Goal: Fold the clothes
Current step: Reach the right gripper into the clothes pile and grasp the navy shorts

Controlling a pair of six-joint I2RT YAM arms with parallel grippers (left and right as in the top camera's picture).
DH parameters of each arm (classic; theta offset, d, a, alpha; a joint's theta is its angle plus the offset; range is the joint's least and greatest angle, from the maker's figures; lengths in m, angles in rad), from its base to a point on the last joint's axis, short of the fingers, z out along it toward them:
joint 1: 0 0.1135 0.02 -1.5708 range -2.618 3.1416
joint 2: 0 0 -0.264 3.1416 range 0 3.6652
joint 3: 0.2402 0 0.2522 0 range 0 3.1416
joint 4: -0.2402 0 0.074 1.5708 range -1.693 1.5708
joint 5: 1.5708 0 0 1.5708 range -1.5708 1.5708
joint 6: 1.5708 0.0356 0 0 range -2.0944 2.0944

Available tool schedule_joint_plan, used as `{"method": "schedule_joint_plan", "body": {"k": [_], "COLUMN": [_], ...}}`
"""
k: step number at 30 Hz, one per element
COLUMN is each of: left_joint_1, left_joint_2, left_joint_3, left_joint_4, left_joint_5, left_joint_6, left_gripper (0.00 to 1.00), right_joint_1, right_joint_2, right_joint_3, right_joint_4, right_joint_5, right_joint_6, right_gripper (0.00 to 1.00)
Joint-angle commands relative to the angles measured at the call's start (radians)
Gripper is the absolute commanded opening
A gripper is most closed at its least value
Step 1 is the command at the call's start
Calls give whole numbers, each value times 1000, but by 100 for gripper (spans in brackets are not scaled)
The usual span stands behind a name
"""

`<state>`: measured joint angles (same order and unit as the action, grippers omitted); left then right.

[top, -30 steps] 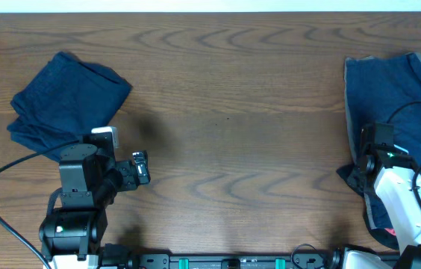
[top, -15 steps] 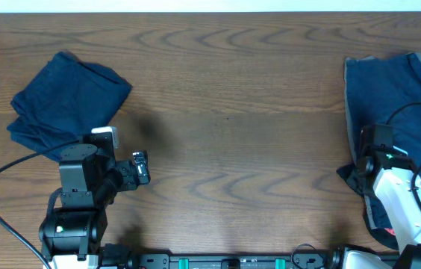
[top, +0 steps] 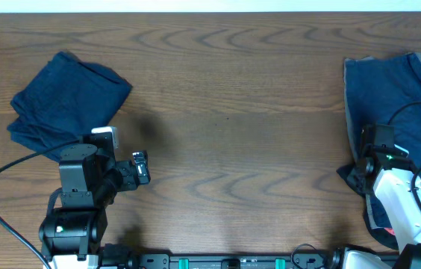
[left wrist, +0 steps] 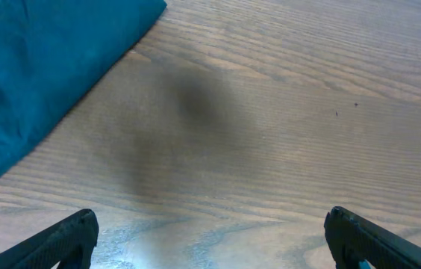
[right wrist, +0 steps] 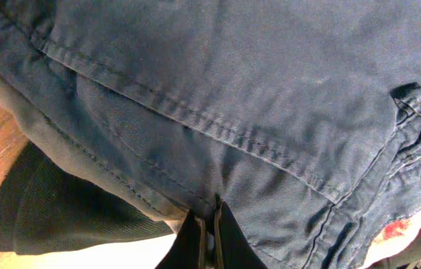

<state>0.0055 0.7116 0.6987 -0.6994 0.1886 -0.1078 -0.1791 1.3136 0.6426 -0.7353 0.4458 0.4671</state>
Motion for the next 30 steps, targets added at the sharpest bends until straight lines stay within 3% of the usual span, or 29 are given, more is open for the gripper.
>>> {"method": "schedule_joint_plan", "body": {"k": [1, 12, 20, 24, 30], "left_joint_1": [5, 5, 5, 5, 5], "left_joint_2": [-1, -1, -1, -1, -1], "left_joint_3": [24, 24, 24, 24, 24], "left_joint_4": [-1, -1, -1, -1, -1], "left_joint_5": [10, 10, 10, 10, 10], "left_joint_6": [-6, -6, -6, -6, -6], "left_gripper": [98, 98, 98, 98, 98], "right_joint_1": [-5, -5, -5, -5, -5], "right_joint_2": [1, -27, -25, -25, -25], "right_joint_3": [-5, 180, 180, 180, 179], "right_joint_4": [10, -102, -135, -162, -178], "right_joint_5": [17, -47, -58, -58, -57], "right_joint_6": [11, -65, -64, -64, -64], "right_gripper": [1, 1, 2, 11, 3]}}
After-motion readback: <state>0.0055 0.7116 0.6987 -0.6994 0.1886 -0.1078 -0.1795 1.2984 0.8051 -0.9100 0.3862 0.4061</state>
